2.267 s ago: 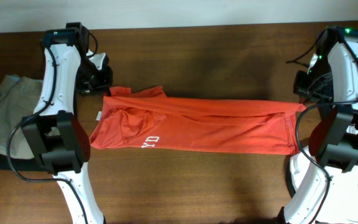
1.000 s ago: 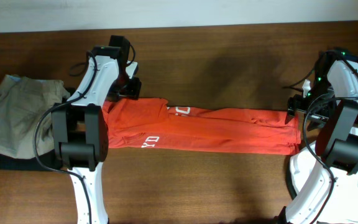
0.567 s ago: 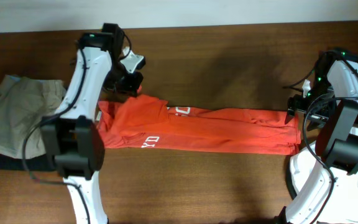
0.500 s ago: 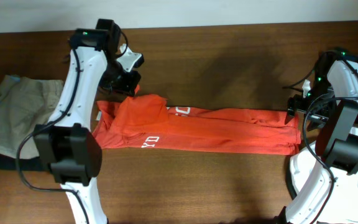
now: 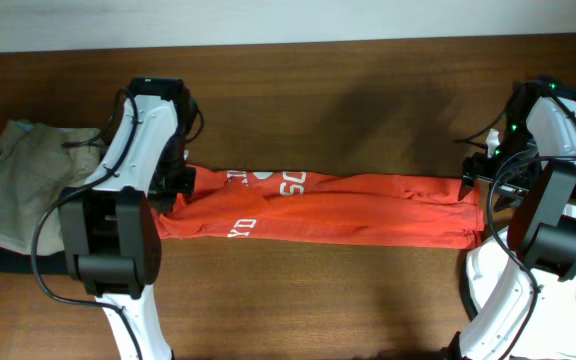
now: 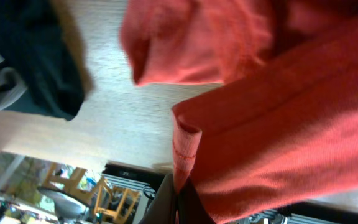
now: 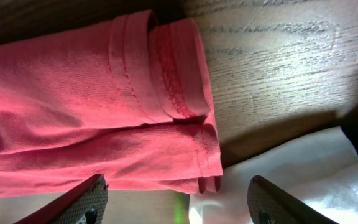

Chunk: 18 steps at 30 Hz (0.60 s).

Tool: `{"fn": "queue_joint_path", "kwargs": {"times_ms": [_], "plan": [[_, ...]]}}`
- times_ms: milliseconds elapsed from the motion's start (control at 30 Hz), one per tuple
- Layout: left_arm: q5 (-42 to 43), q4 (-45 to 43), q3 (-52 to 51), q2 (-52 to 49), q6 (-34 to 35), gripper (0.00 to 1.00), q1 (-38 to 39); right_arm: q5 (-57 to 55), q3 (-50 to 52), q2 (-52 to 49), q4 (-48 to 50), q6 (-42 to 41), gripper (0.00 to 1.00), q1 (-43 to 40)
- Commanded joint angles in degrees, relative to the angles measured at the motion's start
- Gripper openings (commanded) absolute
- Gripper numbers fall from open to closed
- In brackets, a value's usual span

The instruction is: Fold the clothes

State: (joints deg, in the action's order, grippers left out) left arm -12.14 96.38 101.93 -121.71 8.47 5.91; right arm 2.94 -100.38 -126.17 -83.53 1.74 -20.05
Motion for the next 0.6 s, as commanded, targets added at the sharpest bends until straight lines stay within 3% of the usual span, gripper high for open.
{"fn": "queue_joint_path", "kwargs": {"times_ms": [0,100,233,267,300,333,567], "plan": [[-2.71,-4.50,-0.44,0.35,2.67,0.00,-1.70,0.31,0.11,0.28,-0.09,0.17,0.76,-0.28],[-0.26,-13.68,-0.46,0.33,2.62,0.08,-1.42,0.33,0.11,0.28,-0.07,0.17,0.76,-0.28],[3.45,-22.82,-0.55,0.33,2.60,0.12,-0.96,0.31,0.11,0.28,-0.07,0.17,0.76,-0.28],[3.80,-24.57,-0.66,0.33,2.60,0.17,-0.66,0.31,0.11,0.28,-0.07,0.17,0.75,-0.28],[3.78,-25.22,-0.66,0.33,2.58,0.34,-0.55,0.31,0.11,0.28,-0.07,0.17,0.76,-0.28],[3.74,-25.27,-0.63,0.33,2.08,0.38,-0.55,0.31,0.11,0.28,0.00,0.17,0.75,-0.28],[3.28,-24.94,3.91,0.33,0.48,0.44,-5.29,0.33,0.11,0.28,0.00,0.17,0.76,-0.28]]}}
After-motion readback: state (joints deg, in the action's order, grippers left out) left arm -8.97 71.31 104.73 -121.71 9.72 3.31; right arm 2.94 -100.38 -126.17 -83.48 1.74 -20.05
